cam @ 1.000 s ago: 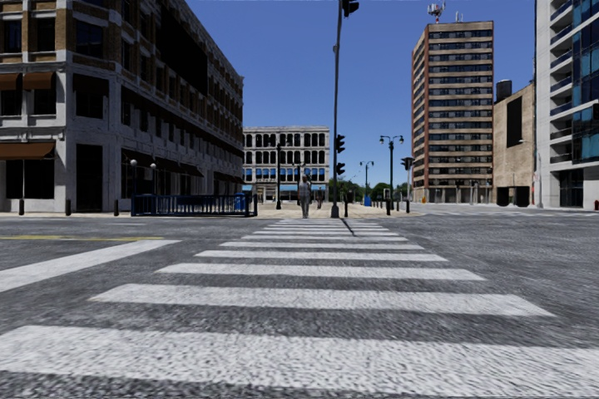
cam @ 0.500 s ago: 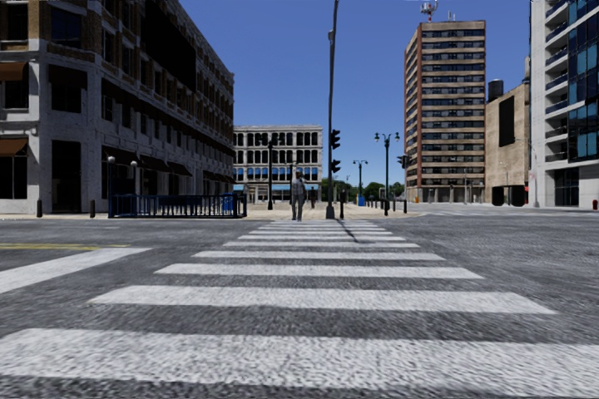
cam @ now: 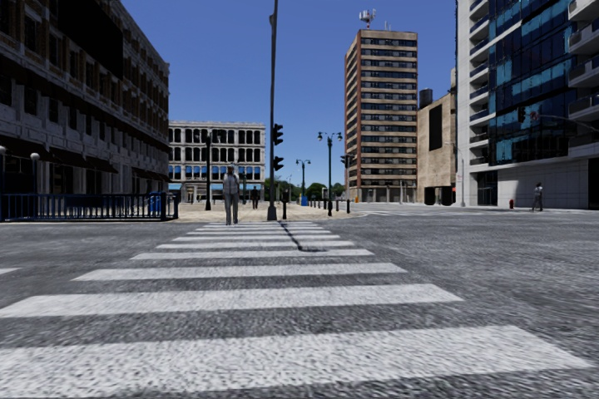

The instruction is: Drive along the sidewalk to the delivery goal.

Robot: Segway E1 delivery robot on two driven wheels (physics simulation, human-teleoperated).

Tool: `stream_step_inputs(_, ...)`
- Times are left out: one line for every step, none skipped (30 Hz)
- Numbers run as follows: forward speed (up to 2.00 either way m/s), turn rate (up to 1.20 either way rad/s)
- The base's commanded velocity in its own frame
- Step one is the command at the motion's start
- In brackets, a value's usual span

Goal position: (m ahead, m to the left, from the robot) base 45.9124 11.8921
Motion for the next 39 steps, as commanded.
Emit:
stream_step_inputs(1.96, 0.0)
stream_step_inputs(1.96, 0.0)
stream_step_inputs(1.96, 0.0)
stream_step_inputs(1.96, 0.0)
stream_step_inputs(1.96, 0.0)
stream_step_inputs(1.96, 0.0)
stream_step_inputs(1.96, 0.0)
stream_step_inputs(1.96, 0.0)
stream_step_inputs(1.96, 0.0)
stream_step_inputs(1.96, 0.0)
stream_step_inputs(1.96, 0.0)
stream_step_inputs(1.96, 0.0)
stream_step_inputs(1.96, 0.0)
stream_step_inputs(1.96, 0.0)
stream_step_inputs(1.96, 0.0)
stream_step_inputs(1.96, 0.0)
stream_step_inputs(1.96, 0.0)
stream_step_inputs(1.96, 0.0)
stream_step_inputs(1.96, 0.0)
stream_step_inputs(1.96, 0.0)
stream_step_inputs(1.96, 0.0)
stream_step_inputs(1.94, 0.0)
stream_step_inputs(1.94, 0.0)
stream_step_inputs(1.91, 0.0)
stream_step_inputs(1.89, 0.0)
stream_step_inputs(1.89, 0.0)
stream_step_inputs(1.88, 0.0)
stream_step_inputs(1.87, 0.0)
stream_step_inputs(1.87, 0.0)
stream_step_inputs(1.87, 0.0)
stream_step_inputs(1.86, 0.0)
stream_step_inputs(1.86, 0.0)
stream_step_inputs(1.86, 0.0)
stream_step_inputs(1.86, 0.0)
stream_step_inputs(1.86, 0.0)
stream_step_inputs(1.86, 0.0)
stream_step_inputs(1.86, 0.0)
stream_step_inputs(1.86, 0.0)
stream_step_inputs(1.86, 0.0)
